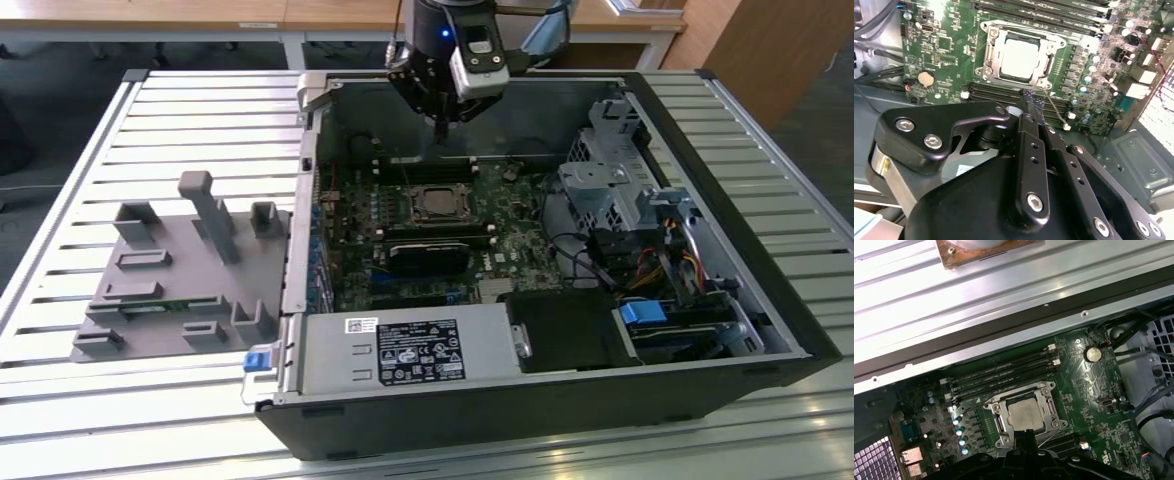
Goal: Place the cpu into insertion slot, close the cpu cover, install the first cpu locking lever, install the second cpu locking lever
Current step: 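Install the first cpu locking lever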
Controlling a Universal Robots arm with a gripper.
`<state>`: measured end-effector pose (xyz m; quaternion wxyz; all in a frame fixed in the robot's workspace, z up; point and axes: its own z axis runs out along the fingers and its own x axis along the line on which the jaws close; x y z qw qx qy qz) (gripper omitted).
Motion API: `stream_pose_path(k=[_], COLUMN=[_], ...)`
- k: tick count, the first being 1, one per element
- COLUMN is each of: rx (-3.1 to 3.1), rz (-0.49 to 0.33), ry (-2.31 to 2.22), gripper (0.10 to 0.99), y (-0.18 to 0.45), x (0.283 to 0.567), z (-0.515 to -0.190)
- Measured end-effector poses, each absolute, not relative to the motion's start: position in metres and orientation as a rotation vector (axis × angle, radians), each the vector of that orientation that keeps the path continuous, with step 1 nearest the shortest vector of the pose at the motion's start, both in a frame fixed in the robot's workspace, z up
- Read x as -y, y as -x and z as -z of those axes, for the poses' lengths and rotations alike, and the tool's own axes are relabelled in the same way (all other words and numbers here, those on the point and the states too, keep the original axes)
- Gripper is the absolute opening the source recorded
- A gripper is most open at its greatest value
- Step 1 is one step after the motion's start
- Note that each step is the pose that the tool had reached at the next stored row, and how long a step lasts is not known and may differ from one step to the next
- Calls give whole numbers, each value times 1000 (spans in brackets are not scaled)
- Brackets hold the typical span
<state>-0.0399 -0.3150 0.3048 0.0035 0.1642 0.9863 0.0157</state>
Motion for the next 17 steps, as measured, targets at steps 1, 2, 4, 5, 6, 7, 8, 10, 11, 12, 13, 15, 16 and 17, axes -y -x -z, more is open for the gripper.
stream_pose_path(k=[1,2,4,5,6,7,8,10,11,12,13,15,16,17], rx=[-3092,-3092,-3093,-3095,-3098,-3102,-3106,-3111,-3111,-3110,-3109,-3111,-3114,-3117], rz=[-49,-49,-49,-49,-50,-50,-50,-51,-51,-51,-51,-53,-53,-53], ry=[-512,-509,-498,-485,-465,-439,-409,-362,-353,-349,-347,-323,-296,-267], gripper=[106,106,106,106,106,106,106,106,106,106,106,106,106,106], y=[41,42,42,42,42,42,42,42,43,44,45,46,46,46], x=[315,315,315,315,315,315,315,315,315,315,315,315,315,315], z=[-305,-305,-304,-304,-304,-304,-303,-302,-302,-301,-300,-298,-298,-298])
